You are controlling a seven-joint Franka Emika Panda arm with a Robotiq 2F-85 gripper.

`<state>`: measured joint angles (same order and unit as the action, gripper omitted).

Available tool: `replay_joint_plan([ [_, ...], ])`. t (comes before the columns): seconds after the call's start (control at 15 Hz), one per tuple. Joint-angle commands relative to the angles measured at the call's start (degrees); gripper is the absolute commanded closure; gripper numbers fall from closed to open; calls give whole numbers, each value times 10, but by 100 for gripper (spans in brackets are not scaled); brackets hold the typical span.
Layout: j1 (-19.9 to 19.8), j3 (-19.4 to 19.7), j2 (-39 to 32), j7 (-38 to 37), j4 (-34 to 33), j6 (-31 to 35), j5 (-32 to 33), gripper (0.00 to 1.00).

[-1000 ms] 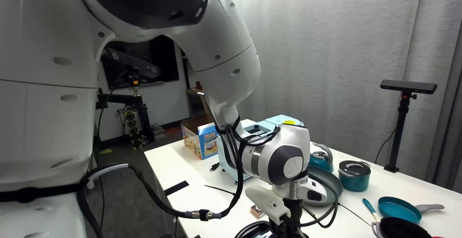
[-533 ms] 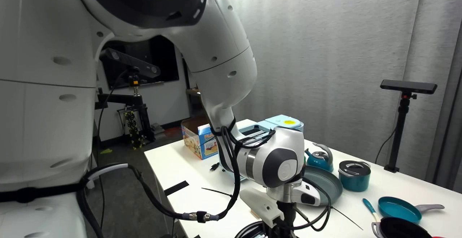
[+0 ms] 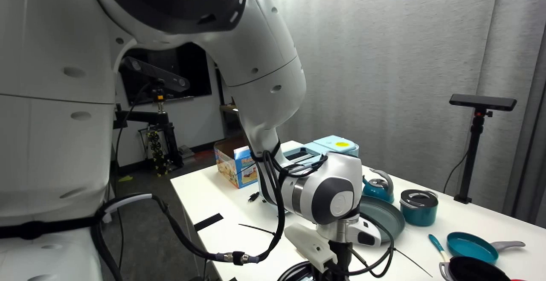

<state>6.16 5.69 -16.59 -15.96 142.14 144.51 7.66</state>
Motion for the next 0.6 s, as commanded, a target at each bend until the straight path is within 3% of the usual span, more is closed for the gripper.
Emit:
replay_joint_plan([
  [0.0,-8,0,-4,-2,-11,-10,12,95],
  [0.07,-9,0,-5,0,-14,-13,12,95],
  [0.13,-10,0,-7,1,-19,-18,10,67],
  [0.2,-10,-1,-9,3,-22,-21,9,53],
  [0.53,-10,-2,-15,3,-35,-22,8,16],
])
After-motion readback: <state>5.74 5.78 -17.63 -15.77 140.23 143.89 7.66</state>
